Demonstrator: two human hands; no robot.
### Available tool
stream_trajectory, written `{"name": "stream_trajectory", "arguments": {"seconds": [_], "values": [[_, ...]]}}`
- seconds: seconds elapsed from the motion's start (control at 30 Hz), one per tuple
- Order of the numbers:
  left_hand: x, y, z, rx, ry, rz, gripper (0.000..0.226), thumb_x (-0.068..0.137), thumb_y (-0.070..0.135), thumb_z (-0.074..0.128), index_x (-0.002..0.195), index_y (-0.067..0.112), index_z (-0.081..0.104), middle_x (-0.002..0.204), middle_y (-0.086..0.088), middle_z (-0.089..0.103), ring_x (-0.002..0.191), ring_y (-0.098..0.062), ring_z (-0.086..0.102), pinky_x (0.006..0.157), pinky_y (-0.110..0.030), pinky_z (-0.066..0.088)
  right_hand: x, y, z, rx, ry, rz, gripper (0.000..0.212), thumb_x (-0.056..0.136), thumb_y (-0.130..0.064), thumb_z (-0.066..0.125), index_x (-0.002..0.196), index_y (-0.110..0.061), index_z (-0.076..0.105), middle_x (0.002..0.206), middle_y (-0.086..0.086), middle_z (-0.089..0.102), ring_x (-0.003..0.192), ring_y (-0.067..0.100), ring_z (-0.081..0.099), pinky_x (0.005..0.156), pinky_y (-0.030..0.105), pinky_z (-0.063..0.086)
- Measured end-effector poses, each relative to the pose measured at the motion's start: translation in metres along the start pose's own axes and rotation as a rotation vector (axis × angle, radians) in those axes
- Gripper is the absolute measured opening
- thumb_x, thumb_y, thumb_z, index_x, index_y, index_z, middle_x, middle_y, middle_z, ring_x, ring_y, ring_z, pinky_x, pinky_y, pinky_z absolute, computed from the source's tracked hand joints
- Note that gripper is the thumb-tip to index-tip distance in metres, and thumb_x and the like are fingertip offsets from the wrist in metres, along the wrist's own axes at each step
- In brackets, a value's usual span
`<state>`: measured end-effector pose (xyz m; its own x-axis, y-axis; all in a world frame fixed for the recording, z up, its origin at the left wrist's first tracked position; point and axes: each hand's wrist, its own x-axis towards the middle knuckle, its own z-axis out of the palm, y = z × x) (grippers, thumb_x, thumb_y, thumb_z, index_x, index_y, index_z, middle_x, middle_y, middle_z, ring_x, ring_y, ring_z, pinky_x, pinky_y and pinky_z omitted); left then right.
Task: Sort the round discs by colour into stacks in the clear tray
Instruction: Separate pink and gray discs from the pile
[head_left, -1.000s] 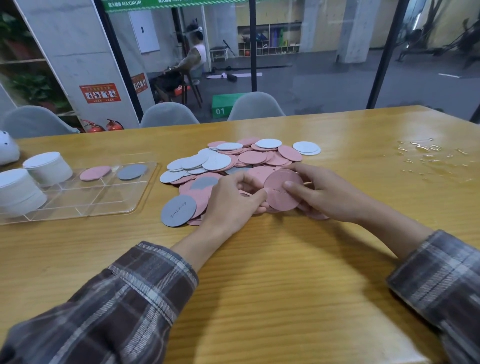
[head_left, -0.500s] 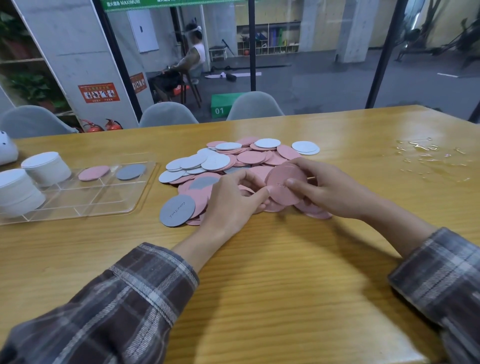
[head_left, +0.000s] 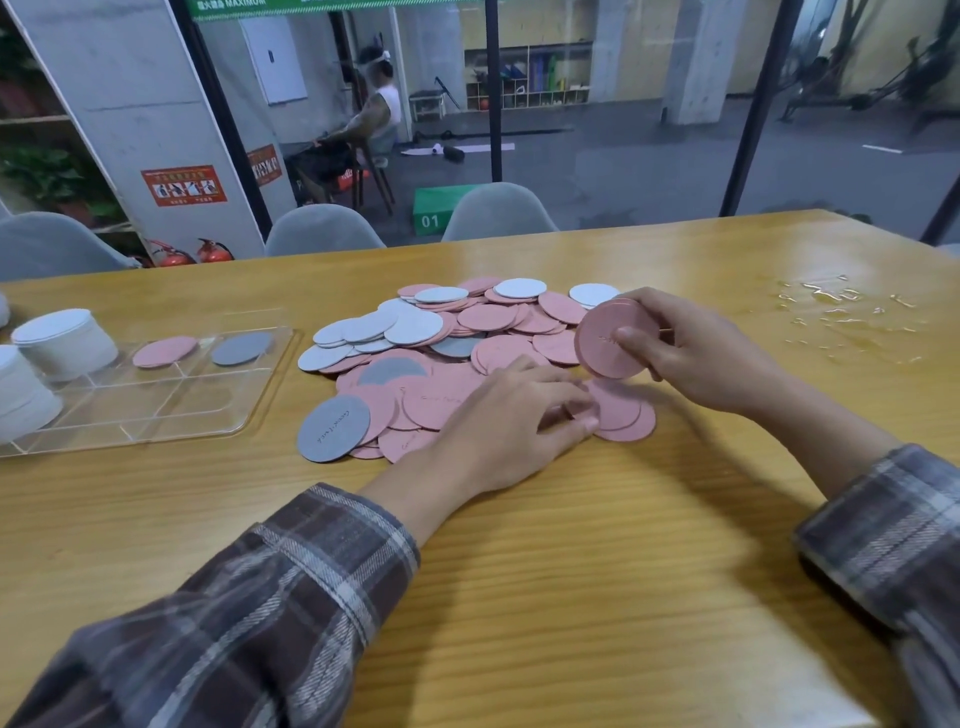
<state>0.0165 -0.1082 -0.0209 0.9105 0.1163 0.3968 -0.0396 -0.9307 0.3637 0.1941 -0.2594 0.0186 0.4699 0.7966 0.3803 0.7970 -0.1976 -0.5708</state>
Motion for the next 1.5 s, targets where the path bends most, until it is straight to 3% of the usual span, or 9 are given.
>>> {"name": "stream_trajectory", "arguments": {"seconds": [0.1,0.23,0.5,0.6,0.7,0.87,1.07,1.27,1.5], "values": [[-0.001,0.001,-0.002,-0.060,0.020,-0.011,0.019,0.098,0.040,0.067,0.107,0.025,0.075,0.115,0.012,0.074,0.110,-0.014,0.058,0.098,-0.041,0.048,-0.001,0.001,0.001,-0.026,0.002,0.013,0.022,0.103,-0.022,0.057,0.125,-0.024,0.061,0.088,-0.020,0.062,0.073,-0.005,0.059,0.073,0.025,0.043],[-0.002,0.000,-0.003,-0.105,-0.008,-0.077,0.015,0.093,0.044,0.072,0.096,0.029,0.069,0.100,0.008,0.073,0.107,-0.011,0.057,0.092,-0.037,0.049,-0.003,-0.001,0.009,-0.055,-0.023,0.037,0.027,0.103,-0.023,0.057,0.130,-0.022,0.060,0.105,-0.005,0.070,0.097,0.021,0.065,0.090,0.041,0.050],[-0.004,0.004,-0.013,-0.357,0.063,-0.183,0.039,0.080,0.020,0.088,0.114,0.025,0.070,0.112,0.004,0.066,0.091,-0.004,0.060,0.076,-0.009,0.043,-0.003,-0.002,0.014,-0.001,-0.030,0.031,0.027,0.103,-0.022,0.057,0.130,-0.023,0.061,0.098,-0.013,0.067,0.091,0.017,0.066,0.081,0.033,0.051],[-0.005,0.003,-0.015,-0.466,0.171,-0.286,0.035,0.082,0.008,0.084,0.111,0.024,0.072,0.101,-0.003,0.068,0.076,-0.010,0.062,0.069,-0.014,0.050,-0.004,-0.005,0.015,0.024,-0.060,0.016,0.026,0.105,-0.020,0.054,0.130,-0.023,0.061,0.100,-0.012,0.068,0.087,0.007,0.063,0.079,0.024,0.047],[-0.004,0.001,-0.017,-0.566,0.255,-0.365,0.020,0.086,0.006,0.081,0.102,0.018,0.078,0.089,-0.006,0.072,0.076,-0.023,0.071,0.068,-0.032,0.064,-0.005,-0.009,0.014,0.067,-0.088,0.021,0.020,0.106,-0.017,0.050,0.119,-0.026,0.062,0.088,-0.014,0.064,0.077,0.005,0.058,0.066,0.014,0.043],[0.004,0.002,-0.017,-0.593,0.358,-0.465,0.006,0.088,0.015,0.081,0.090,0.019,0.077,0.080,0.002,0.076,0.070,-0.015,0.075,0.078,-0.038,0.065,-0.008,-0.016,0.016,0.329,-0.096,0.077,0.027,0.109,-0.014,0.043,0.104,-0.030,0.064,0.072,-0.006,0.054,0.055,0.005,0.052,0.050,0.018,0.044],[0.015,0.005,-0.009,-0.669,0.402,-0.554,0.006,0.086,0.010,0.080,0.085,0.014,0.075,0.078,-0.003,0.076,0.066,-0.022,0.076,0.077,-0.049,0.065,-0.004,-0.009,0.021,0.290,-0.105,0.110,0.032,0.112,-0.025,0.036,0.126,-0.026,0.064,0.076,-0.006,0.056,0.056,0.011,0.051,0.052,0.021,0.042],[0.020,0.013,-0.010,-0.769,0.377,-0.660,0.004,0.086,0.004,0.078,0.085,0.007,0.075,0.064,0.003,0.072,0.066,-0.023,0.076,0.074,-0.043,0.066,-0.004,-0.010,0.020,0.245,-0.119,0.103,0.027,0.111,-0.028,0.037,0.120,-0.024,0.063,0.078,0.000,0.057,0.056,0.013,0.053,0.051,0.029,0.045],[0.021,0.016,-0.012,-0.812,0.351,-0.696,0.004,0.085,0.004,0.078,0.088,0.004,0.075,0.067,-0.001,0.075,0.067,-0.021,0.077,0.074,-0.039,0.066,-0.005,-0.011,0.018,0.206,-0.129,0.047,0.014,0.108,-0.023,0.047,0.110,-0.024,0.061,0.072,-0.007,0.058,0.055,0.012,0.055,0.052,0.027,0.046]]}}
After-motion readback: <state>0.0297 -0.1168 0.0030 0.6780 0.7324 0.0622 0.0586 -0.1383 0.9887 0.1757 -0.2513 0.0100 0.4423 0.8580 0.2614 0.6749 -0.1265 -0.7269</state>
